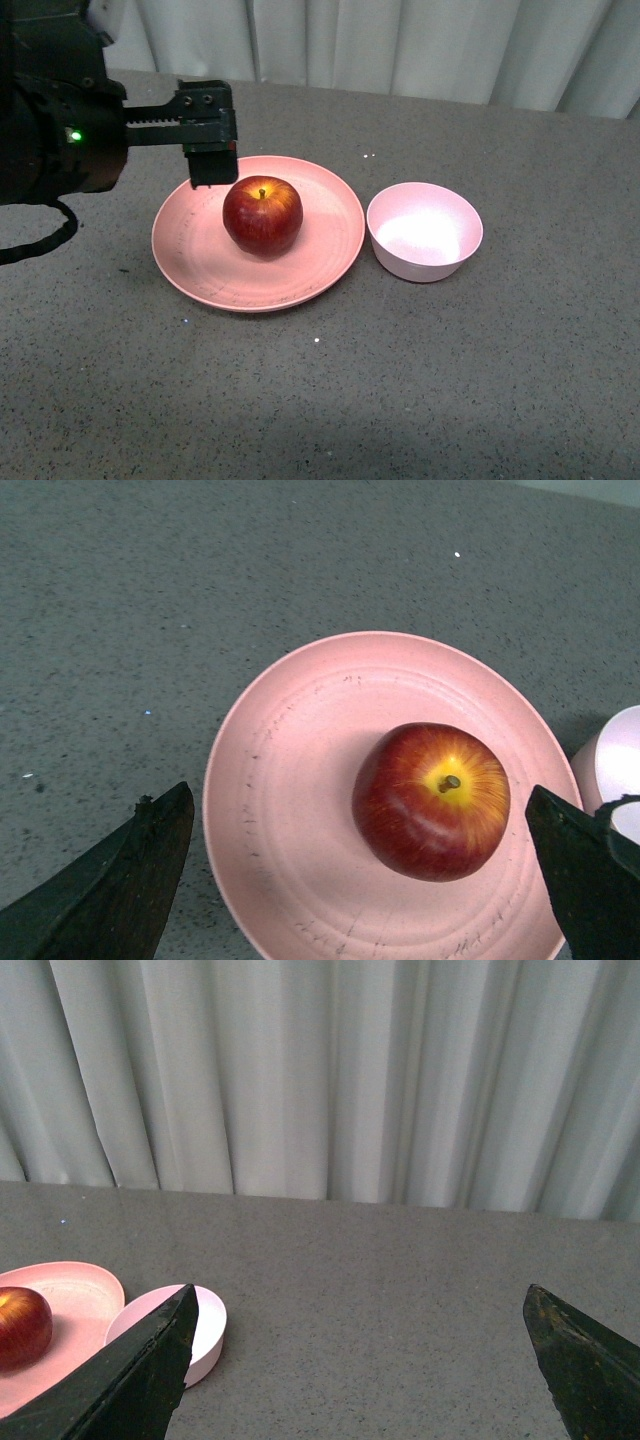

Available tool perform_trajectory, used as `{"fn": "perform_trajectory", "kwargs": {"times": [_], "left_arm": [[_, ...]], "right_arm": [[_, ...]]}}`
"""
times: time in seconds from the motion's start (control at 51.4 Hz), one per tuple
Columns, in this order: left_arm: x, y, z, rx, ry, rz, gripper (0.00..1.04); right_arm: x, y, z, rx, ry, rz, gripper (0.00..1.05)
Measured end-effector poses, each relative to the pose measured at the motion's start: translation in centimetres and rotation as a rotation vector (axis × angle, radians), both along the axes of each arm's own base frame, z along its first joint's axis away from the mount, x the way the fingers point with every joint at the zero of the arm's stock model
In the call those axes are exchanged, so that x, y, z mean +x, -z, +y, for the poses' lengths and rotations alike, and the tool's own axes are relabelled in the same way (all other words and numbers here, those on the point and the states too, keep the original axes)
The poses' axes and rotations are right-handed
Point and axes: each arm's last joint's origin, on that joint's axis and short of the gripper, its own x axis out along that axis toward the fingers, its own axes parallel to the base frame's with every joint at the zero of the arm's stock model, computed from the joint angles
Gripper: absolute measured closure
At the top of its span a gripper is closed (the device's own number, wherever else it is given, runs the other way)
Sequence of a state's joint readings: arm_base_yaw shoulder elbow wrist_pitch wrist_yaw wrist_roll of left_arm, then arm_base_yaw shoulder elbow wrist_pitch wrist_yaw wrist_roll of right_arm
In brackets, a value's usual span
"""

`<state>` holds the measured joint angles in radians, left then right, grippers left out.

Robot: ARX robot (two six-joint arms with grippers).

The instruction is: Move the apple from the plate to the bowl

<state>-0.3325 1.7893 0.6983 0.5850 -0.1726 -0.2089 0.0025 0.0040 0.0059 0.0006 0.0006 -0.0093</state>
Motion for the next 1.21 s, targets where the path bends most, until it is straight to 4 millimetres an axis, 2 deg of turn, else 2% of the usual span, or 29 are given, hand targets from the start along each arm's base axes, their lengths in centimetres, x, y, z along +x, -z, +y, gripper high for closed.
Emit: {"fn": "perform_trajectory", "kwargs": {"times": [0.253, 0.876, 1.148, 1.168, 1.207], "left_arm": [[1.1, 1.7, -2.1, 0.010, 0.087, 0.072, 0.07], [3.8, 4.8, -4.1, 0.024, 0.157, 0.145, 0.07], [4.2, 5.9, -4.6, 0.060, 0.175, 0.161, 0.07], [4.2, 5.9, -4.6, 0.062, 0.176, 0.162, 0.07], [4.2, 6.1, -4.6, 0.067, 0.177, 0.165, 0.15]], "right_arm": [[0.0, 0.0, 0.0, 0.000, 0.000, 0.000, 0.09], [0.0, 0.0, 0.0, 0.000, 0.000, 0.000, 0.09], [0.0, 0.0, 0.0, 0.000, 0.000, 0.000, 0.09], [0.0, 0.0, 0.0, 0.000, 0.000, 0.000, 0.09], [0.0, 0.0, 0.0, 0.000, 0.000, 0.000, 0.09]]}}
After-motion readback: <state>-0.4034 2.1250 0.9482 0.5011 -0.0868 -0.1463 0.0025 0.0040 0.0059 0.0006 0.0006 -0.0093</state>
